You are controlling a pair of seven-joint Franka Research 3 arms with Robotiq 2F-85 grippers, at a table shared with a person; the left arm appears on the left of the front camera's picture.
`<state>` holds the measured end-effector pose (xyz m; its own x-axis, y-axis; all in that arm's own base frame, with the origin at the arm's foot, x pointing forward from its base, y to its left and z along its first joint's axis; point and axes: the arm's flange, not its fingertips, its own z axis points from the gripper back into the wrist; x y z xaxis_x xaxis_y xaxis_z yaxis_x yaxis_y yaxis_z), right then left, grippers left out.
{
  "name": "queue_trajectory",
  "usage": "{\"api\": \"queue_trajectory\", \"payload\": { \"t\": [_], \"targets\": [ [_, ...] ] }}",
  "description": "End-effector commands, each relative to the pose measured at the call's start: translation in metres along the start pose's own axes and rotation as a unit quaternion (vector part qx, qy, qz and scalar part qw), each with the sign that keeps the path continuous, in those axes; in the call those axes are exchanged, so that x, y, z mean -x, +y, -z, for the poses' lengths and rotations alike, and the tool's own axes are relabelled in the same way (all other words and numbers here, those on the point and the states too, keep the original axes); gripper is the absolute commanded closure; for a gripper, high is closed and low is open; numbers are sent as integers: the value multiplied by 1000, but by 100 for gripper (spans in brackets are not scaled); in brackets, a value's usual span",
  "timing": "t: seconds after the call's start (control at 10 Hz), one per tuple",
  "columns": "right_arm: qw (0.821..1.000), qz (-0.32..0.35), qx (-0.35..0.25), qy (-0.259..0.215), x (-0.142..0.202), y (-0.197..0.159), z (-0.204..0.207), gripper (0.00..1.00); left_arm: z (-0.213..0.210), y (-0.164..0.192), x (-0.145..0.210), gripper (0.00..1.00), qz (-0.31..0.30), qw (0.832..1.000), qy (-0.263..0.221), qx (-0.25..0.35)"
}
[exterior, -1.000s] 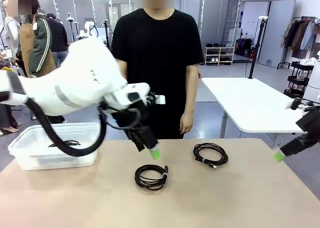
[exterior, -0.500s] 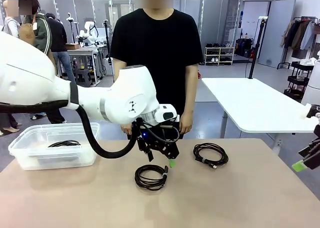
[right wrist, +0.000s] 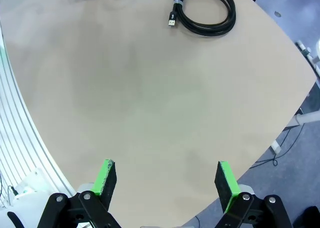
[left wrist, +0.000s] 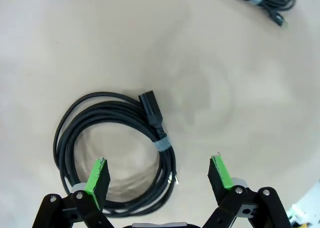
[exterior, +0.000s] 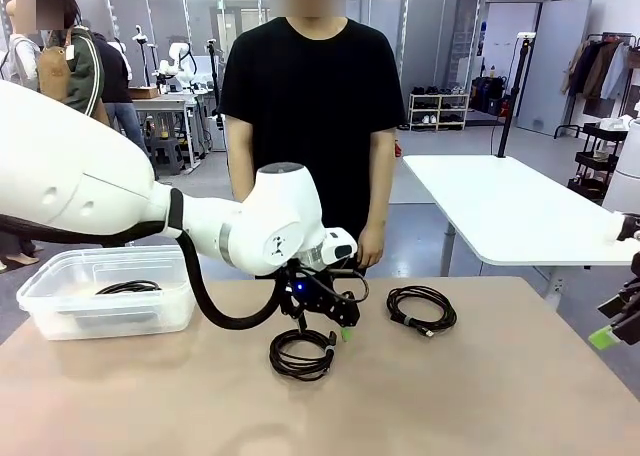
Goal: Organize and store the cables.
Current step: Place the USB Extension Cable into the Organizing box.
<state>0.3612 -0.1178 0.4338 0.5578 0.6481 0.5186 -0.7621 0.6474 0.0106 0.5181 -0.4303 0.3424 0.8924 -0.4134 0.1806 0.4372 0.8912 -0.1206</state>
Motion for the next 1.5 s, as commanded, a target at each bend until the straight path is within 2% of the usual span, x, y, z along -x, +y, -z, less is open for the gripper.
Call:
{"api": "queue_trajectory", "payload": {
  "t": [0.0, 0.4, 0.5, 0.6, 0.7, 0.8, 1.0, 1.1, 1.2, 1.4],
  "targets": [
    [1000, 8, 2, -3, -2, 0, 0, 0, 15, -5, -6, 0, -27, 999, -4, -18],
    [1000, 8, 2, -3, -2, 0, 0, 0, 32, -6, -2, 0, -57, 998, 11, -34],
    [1000, 8, 2, -3, -2, 0, 0, 0, 34, -6, 0, 14, -50, 998, 12, -40],
    [1000, 8, 2, -3, -2, 0, 0, 0, 37, -6, 0, 56, -48, 998, 15, -41],
    [1000, 8, 2, -3, -2, 0, 0, 0, 39, -7, 2, 73, -42, 998, 18, -46],
    [1000, 8, 2, -3, -2, 0, 0, 0, 40, -7, 2, 100, -44, 998, 17, -49],
    [1000, 8, 2, -3, -2, 0, 0, 0, 43, -9, 3, 100, -42, 997, 18, -61],
    [1000, 8, 2, -3, -2, 0, 0, 0, 42, -9, 3, 97, -47, 996, 16, -69],
    [1000, 8, 2, -3, -2, 0, 0, 0, 42, -9, 4, 100, -50, 996, 18, -70],
    [1000, 8, 2, -3, -2, 0, 0, 0, 37, -5, 8, 100, -57, 996, 18, -69]
  ]
}}
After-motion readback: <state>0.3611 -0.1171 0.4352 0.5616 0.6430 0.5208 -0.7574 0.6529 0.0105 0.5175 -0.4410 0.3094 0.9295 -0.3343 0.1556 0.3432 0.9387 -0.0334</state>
